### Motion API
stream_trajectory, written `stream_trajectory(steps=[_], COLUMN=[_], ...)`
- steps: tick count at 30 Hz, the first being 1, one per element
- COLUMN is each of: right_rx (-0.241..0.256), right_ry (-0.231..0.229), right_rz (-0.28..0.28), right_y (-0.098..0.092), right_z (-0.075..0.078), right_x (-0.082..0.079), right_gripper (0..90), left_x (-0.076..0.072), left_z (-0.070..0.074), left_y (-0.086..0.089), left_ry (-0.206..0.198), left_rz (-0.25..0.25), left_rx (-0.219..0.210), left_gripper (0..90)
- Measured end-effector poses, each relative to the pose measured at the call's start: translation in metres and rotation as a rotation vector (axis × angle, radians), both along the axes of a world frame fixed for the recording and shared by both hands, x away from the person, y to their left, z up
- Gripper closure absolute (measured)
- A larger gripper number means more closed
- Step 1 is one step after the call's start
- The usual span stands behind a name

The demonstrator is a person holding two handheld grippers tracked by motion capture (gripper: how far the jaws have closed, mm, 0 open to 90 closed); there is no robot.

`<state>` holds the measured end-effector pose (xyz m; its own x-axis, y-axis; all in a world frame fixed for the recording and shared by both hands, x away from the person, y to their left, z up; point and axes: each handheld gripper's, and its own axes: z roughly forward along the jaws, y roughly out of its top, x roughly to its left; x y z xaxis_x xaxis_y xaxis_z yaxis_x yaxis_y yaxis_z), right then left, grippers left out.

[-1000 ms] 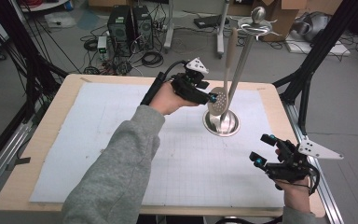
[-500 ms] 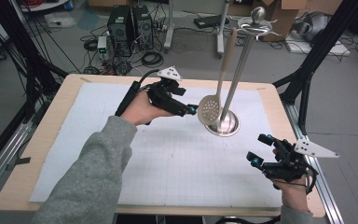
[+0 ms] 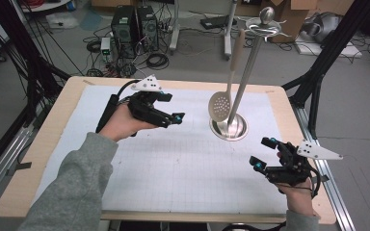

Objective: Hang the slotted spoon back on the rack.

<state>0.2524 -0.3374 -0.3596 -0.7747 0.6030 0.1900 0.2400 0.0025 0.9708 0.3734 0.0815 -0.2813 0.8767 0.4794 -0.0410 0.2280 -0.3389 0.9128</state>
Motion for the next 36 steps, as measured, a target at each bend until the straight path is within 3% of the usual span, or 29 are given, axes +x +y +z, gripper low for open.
stream_trajectory(steps=[3,10,14,21,22,28,36], right_rx=[-0.002,-0.005,-0.01,-0.014,-0.012,-0.017,-0.019], right_ry=[-0.007,-0.012,-0.012,-0.018,-0.022,-0.021,-0.024], right_rz=[0.001,-0.002,-0.005,-0.003,-0.004,0.003,0.003], right_y=[0.001,0.004,0.007,0.011,0.011,0.015,0.017], right_z=[0.0,0.001,0.001,0.002,0.002,0.003,0.003], right_x=[0.001,0.002,0.003,0.005,0.005,0.007,0.009], right_gripper=[9.9,9.9,9.9,9.9,9.9,9.9,9.9], left_x=[-0.002,-0.011,-0.018,-0.031,-0.035,-0.047,-0.061], left_z=[-0.008,-0.021,-0.027,-0.037,-0.041,-0.058,-0.068], left_y=[0.015,0.047,0.064,0.088,0.094,0.113,0.139], left_ry=[-0.002,-0.021,-0.029,-0.031,-0.028,-0.024,-0.034], left_rz=[0.074,0.113,0.15,0.176,0.184,0.201,0.234], left_rx=[0.017,-0.022,-0.022,-0.075,-0.102,-0.126,-0.154], left_gripper=[17.5,17.5,17.5,17.4,17.4,17.3,17.1])
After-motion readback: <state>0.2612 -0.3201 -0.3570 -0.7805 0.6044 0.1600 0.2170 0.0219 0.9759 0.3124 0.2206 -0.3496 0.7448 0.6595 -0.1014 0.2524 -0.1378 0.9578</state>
